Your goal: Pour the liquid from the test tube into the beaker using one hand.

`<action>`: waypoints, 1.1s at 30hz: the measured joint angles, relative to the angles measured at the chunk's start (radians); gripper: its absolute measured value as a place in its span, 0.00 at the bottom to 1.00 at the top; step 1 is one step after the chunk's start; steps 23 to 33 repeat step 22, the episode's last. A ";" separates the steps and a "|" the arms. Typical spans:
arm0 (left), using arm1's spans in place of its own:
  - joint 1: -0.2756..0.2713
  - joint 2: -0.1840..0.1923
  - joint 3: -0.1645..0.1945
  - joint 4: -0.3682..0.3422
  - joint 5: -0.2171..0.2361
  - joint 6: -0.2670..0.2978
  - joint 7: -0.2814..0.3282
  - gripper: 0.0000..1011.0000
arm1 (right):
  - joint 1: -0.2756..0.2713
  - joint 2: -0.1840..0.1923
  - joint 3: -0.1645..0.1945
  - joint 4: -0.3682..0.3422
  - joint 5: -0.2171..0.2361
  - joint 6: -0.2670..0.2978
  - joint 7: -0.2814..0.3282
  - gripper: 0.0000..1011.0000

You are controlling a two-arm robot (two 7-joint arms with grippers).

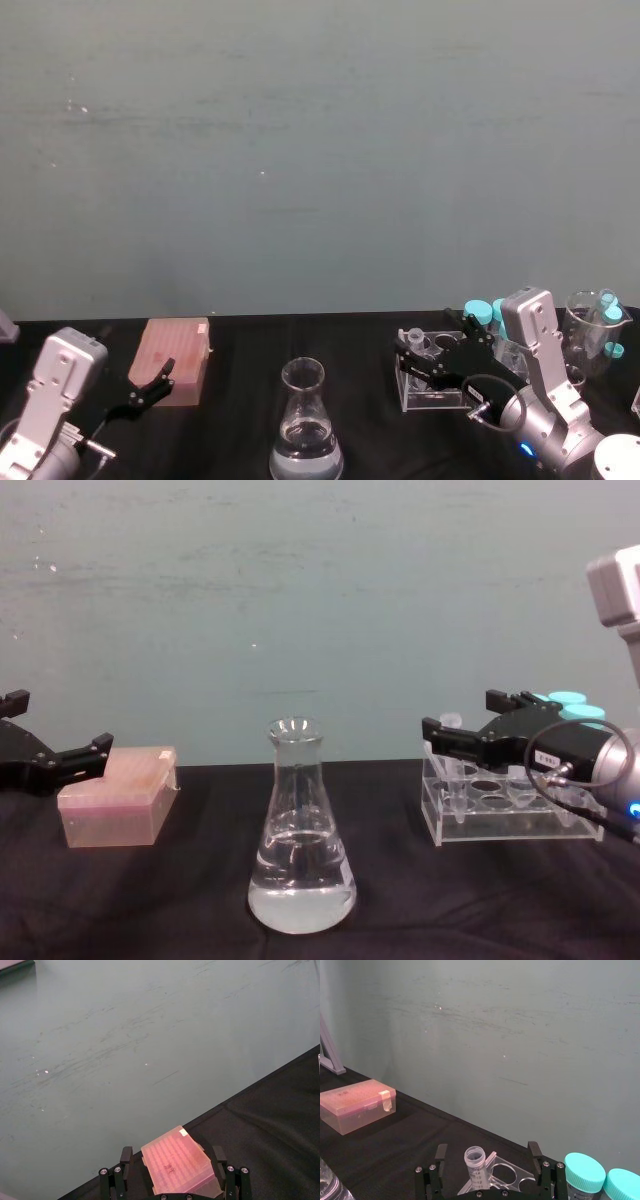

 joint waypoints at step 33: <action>0.000 0.000 0.000 0.000 0.000 0.000 0.000 0.99 | 0.000 0.000 0.000 0.000 0.000 0.000 0.000 0.99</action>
